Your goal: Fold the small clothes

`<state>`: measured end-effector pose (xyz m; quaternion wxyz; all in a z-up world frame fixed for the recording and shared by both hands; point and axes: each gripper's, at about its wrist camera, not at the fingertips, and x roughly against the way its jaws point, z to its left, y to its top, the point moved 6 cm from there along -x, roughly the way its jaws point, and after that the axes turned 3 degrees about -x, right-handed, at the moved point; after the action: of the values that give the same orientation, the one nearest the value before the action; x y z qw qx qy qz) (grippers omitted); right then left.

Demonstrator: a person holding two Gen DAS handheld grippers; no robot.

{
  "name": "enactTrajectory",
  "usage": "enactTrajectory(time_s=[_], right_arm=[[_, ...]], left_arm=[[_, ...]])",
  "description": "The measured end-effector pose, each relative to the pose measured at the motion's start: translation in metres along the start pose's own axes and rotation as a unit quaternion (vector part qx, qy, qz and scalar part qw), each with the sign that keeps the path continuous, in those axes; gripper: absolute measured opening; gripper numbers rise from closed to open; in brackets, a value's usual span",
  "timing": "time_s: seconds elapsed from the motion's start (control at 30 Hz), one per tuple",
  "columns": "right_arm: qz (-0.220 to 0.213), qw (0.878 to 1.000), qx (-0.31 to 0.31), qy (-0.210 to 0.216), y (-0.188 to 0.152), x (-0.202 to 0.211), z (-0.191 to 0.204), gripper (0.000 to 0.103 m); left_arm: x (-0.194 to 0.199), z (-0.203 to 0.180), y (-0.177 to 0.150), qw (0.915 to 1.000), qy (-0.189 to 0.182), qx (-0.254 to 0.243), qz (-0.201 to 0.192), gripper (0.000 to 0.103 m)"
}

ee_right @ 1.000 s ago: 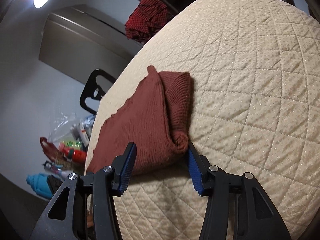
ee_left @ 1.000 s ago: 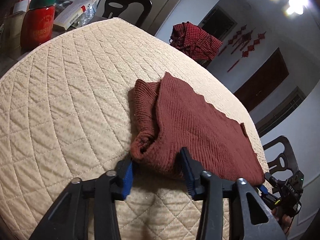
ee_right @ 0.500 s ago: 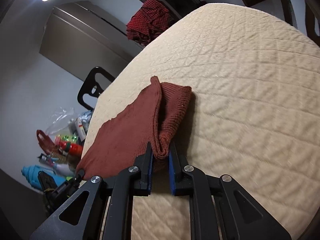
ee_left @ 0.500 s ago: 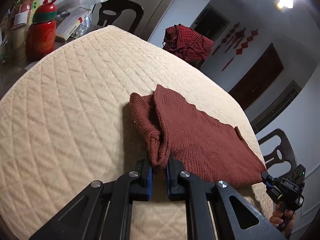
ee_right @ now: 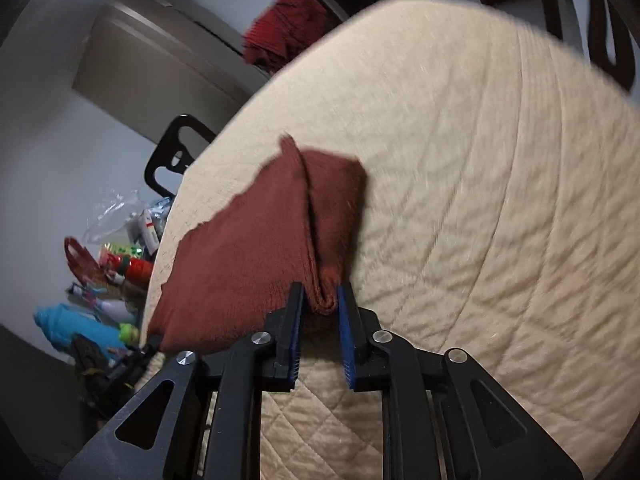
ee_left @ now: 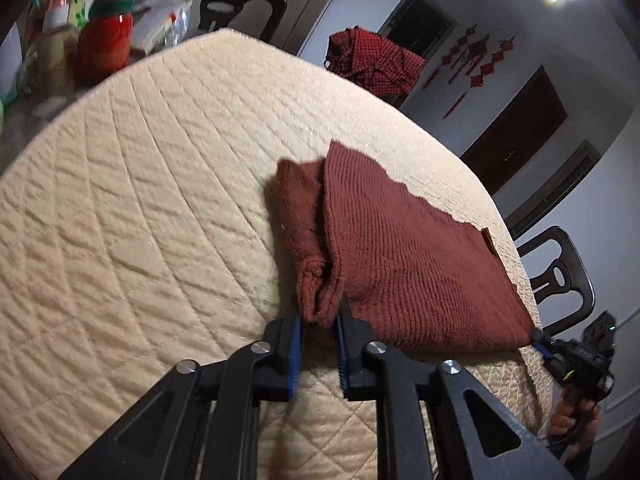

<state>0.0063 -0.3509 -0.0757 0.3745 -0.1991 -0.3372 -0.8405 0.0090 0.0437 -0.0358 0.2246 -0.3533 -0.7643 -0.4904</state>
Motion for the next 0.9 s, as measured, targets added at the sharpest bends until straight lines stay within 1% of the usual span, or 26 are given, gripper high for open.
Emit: enactTrajectory(time_s=[0.07,0.13,0.17,0.23,0.27,0.33,0.37,0.43,0.47,0.5,0.53,0.57,0.67,0.77,0.87,0.9], right_arm=[[-0.026,0.999,0.030,0.000,0.008,0.015,0.010,0.017],[-0.042,0.998,0.050,-0.002,0.013,0.019,0.019,0.017],[-0.044,0.997,0.065,-0.002,0.013,0.017,0.027,0.017],[-0.039,0.995,0.089,-0.004,0.011,0.003,0.039,0.017],[-0.031,0.995,0.095,-0.004,0.009,-0.006,0.043,0.017],[-0.014,0.994,0.109,0.008,0.004,-0.028,0.052,0.017],[-0.008,0.994,0.113,0.004,0.002,-0.036,0.052,0.017],[0.002,0.993,0.121,-0.011,0.001,-0.052,0.046,0.017],[0.005,0.993,0.114,-0.032,0.002,-0.059,0.037,0.017],[0.003,0.994,0.106,-0.030,0.005,-0.062,0.031,0.013],[-0.003,0.995,0.101,-0.022,0.008,-0.060,0.028,0.013],[-0.007,0.995,0.096,-0.026,0.012,-0.060,0.027,0.013],[-0.021,0.993,0.107,-0.043,0.020,-0.058,0.034,0.014],[-0.017,0.993,0.116,-0.034,0.024,-0.064,0.048,0.014],[0.003,0.991,0.123,-0.061,0.030,-0.084,0.045,0.015],[0.003,0.992,0.115,-0.055,0.034,-0.088,0.040,0.015]], left_arm=[[0.009,0.003,0.007,0.9997,0.016,-0.012,-0.014,0.020],[0.016,0.001,0.016,0.9988,0.029,-0.023,-0.031,0.020],[0.018,-0.003,0.021,0.9983,0.030,-0.031,-0.040,0.020],[0.017,-0.014,0.029,0.9976,0.016,-0.044,-0.050,0.020],[0.012,-0.022,0.031,0.9975,0.007,-0.051,-0.049,0.020],[-0.003,-0.038,0.032,0.9964,-0.011,-0.073,-0.040,0.020],[-0.010,-0.045,0.031,0.9955,-0.012,-0.086,-0.036,0.020],[-0.032,-0.048,0.026,0.9947,0.000,-0.102,-0.014,0.020],[-0.043,-0.046,0.024,0.9947,0.000,-0.103,-0.001,0.020],[-0.049,-0.044,0.022,0.9946,-0.001,-0.104,0.001,0.020],[-0.050,-0.043,0.024,0.9950,-0.007,-0.099,0.001,0.020],[-0.047,-0.043,0.027,0.9950,-0.005,-0.100,-0.002,0.020],[-0.047,-0.047,0.034,0.9939,0.010,-0.110,-0.003,0.020],[-0.044,-0.057,0.040,0.9918,0.011,-0.127,-0.007,0.020],[-0.052,-0.062,0.046,0.9875,0.041,-0.152,-0.006,0.020],[-0.060,-0.057,0.047,0.9873,0.056,-0.149,0.000,0.020]])
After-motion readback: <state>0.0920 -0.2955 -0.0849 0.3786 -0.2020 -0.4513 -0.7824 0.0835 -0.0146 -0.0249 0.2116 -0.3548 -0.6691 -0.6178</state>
